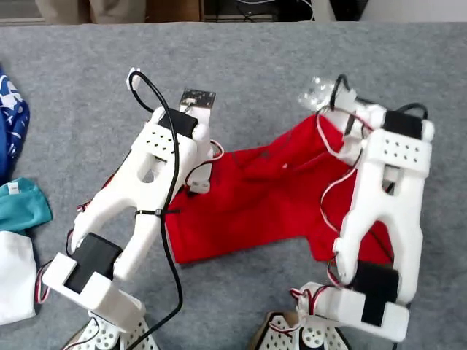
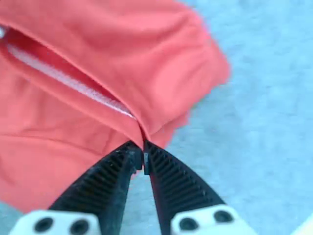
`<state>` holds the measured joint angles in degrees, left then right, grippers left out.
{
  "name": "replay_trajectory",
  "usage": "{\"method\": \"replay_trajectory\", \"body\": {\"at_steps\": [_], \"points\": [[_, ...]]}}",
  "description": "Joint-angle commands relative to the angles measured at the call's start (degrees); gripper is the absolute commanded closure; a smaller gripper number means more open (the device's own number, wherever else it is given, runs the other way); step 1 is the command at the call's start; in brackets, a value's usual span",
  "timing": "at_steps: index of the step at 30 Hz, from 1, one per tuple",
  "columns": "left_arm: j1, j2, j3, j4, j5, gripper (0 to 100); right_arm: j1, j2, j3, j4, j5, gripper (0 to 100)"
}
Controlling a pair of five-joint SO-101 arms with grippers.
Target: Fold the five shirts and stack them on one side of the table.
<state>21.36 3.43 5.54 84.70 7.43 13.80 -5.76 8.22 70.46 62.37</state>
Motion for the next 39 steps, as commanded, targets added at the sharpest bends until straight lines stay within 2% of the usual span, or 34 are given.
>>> {"method": "replay_trajectory", "body": {"at_steps": [1, 7, 11, 16, 21, 26, 34, 39], "points": [[-1.41, -2.51, -0.7, -4.4, -0.09, 98, -0.04, 3.65, -11.03, -0.97, -0.97, 99.4], [-10.2, -2.24, -4.22, -14.07, 0.26, 98, 0.31, 16.04, -31.78, -0.97, -0.97, 99.4], [-13.71, -2.15, -9.58, -19.52, 0.26, 98, -0.66, 25.27, -46.9, -1.05, -0.97, 99.4], [-14.86, -2.15, -11.43, -29.36, 0.26, 98, -3.12, 38.73, -67.56, -1.14, -1.05, 99.4], [-14.42, -0.48, -9.49, -37.54, 0.26, 98, -5.05, 53.41, -86.64, -8.0, -1.05, 99.4], [-14.86, 3.38, -8.62, -39.74, -0.09, 98, -6.73, 66.42, -102.2, -14.77, -1.05, 99.4], [-14.95, 5.67, -8.62, -39.74, -0.09, 98, -8.75, 69.05, -103.25, -24.97, -3.43, 99.4], [-14.95, 5.49, -8.62, -39.65, -0.09, 98, -9.01, 69.14, -103.25, -23.82, -4.13, 99.4]]}}
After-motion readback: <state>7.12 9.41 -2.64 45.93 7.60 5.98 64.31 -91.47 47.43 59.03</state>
